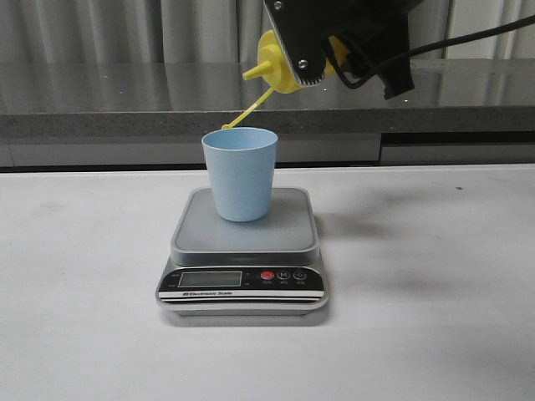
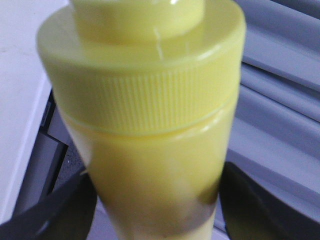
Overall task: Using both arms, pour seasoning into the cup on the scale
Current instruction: 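Tilt the yellow bottle with the right gripper, nozzle down over the cup, then turn the yellow bottle upright with the right gripper, away from the cup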
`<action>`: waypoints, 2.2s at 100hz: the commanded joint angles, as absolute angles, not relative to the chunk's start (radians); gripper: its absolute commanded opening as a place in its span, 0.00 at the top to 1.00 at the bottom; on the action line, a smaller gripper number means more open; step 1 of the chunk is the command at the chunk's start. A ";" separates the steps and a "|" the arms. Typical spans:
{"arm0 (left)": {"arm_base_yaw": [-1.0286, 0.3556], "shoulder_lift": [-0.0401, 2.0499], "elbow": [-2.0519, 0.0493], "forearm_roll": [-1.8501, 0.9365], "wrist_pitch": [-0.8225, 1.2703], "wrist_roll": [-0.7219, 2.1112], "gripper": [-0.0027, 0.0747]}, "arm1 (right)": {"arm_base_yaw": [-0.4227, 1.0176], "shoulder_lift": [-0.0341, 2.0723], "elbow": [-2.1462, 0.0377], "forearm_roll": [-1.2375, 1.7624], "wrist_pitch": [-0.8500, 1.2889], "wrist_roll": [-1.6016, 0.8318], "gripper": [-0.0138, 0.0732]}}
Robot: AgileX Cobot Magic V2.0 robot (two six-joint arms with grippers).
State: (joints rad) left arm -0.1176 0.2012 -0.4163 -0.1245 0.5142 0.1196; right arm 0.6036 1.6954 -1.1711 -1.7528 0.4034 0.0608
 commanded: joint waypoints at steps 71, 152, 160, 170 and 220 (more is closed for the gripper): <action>-0.114 0.212 -0.442 -0.135 0.442 0.121 0.99 | 0.513 1.592 -1.195 -1.549 0.525 1.045 0.55; -0.114 0.212 -0.442 -0.135 0.442 0.121 0.99 | 0.148 1.543 -0.996 -1.466 -0.039 1.421 0.55; -0.114 0.212 -0.442 -0.135 0.442 0.121 0.99 | 0.148 1.543 -0.996 -1.466 -0.039 1.421 0.55; -0.114 0.212 -0.442 -0.135 0.442 0.121 0.99 | 0.148 1.543 -0.996 -1.466 -0.042 1.421 0.55; -0.114 0.212 -0.442 -0.135 0.442 0.121 0.99 | 0.138 1.543 -0.995 -1.342 -0.092 1.303 0.55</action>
